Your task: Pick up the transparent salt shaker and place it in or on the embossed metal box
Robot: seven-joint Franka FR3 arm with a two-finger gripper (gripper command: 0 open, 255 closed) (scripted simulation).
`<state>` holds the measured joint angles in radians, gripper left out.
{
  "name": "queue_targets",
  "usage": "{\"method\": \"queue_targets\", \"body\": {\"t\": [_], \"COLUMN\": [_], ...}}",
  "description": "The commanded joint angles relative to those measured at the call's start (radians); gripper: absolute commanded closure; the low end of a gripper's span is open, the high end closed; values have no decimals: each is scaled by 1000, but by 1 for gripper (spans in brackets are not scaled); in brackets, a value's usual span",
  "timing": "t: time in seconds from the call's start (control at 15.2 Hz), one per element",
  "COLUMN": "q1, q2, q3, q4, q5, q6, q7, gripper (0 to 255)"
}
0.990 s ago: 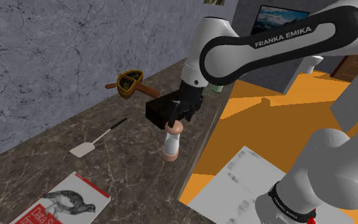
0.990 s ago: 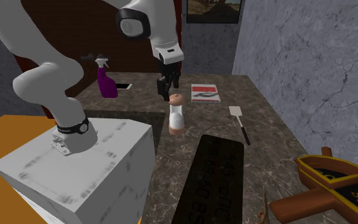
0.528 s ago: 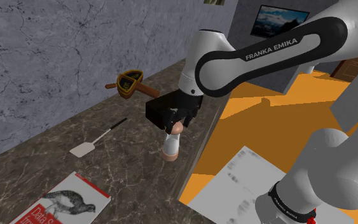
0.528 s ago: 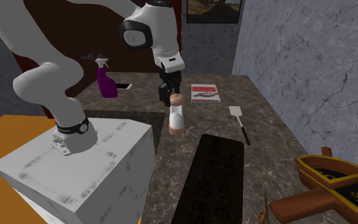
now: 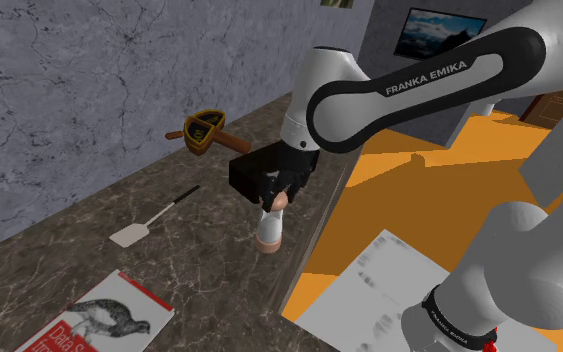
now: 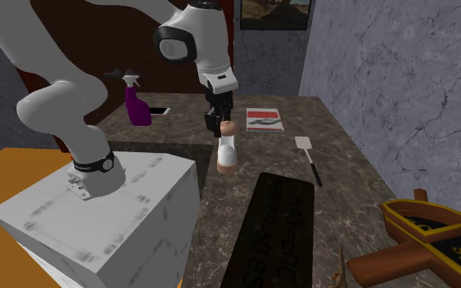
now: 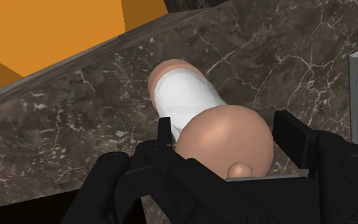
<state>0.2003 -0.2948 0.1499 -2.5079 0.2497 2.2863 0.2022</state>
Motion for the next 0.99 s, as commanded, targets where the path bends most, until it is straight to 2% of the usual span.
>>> {"method": "queue_targets", "body": {"t": [0.0, 0.4, 0.92], "q1": [0, 0, -5], "q2": [0, 0, -53], "q3": [0, 0, -6], "q4": [0, 0, 65], "q5": [0, 0, -14], "q6": [0, 0, -117], "q7": [0, 0, 18], "gripper": [255, 255, 255]}}
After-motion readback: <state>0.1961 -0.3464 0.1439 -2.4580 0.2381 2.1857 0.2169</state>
